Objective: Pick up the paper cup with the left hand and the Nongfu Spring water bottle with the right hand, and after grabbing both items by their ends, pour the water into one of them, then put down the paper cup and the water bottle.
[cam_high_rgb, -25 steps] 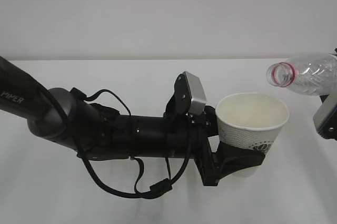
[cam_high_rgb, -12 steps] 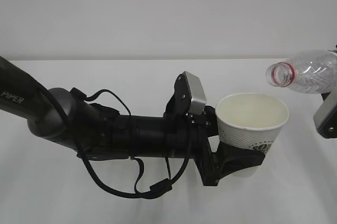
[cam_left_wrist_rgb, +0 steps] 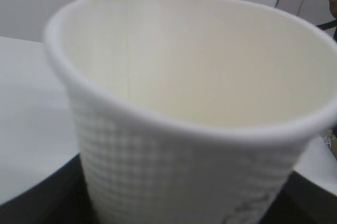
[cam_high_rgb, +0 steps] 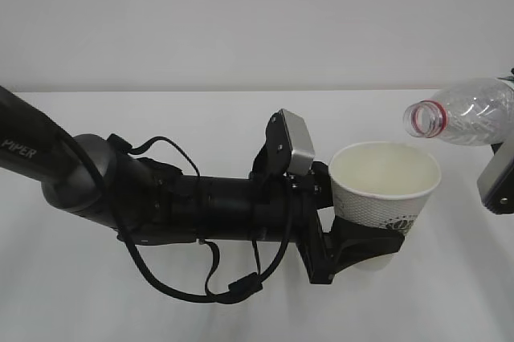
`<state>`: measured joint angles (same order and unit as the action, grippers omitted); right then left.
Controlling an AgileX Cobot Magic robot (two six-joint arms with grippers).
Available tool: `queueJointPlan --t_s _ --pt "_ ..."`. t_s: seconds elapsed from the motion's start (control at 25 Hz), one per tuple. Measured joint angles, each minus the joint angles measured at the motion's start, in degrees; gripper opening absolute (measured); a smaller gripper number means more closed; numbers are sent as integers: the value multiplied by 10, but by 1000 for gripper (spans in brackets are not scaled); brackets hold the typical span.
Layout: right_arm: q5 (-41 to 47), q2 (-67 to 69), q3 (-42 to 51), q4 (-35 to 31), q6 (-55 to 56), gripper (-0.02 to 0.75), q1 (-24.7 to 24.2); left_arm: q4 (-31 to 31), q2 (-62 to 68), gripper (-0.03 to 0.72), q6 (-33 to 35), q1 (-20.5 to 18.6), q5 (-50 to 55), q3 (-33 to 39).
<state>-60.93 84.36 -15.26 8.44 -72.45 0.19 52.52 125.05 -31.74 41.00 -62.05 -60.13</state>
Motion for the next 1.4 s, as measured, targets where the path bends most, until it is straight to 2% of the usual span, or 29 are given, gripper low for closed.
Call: queueJointPlan --t_s 1.4 --pt "0 0 0 6 -32 499 0 0 0 538 0 0 -1 0"
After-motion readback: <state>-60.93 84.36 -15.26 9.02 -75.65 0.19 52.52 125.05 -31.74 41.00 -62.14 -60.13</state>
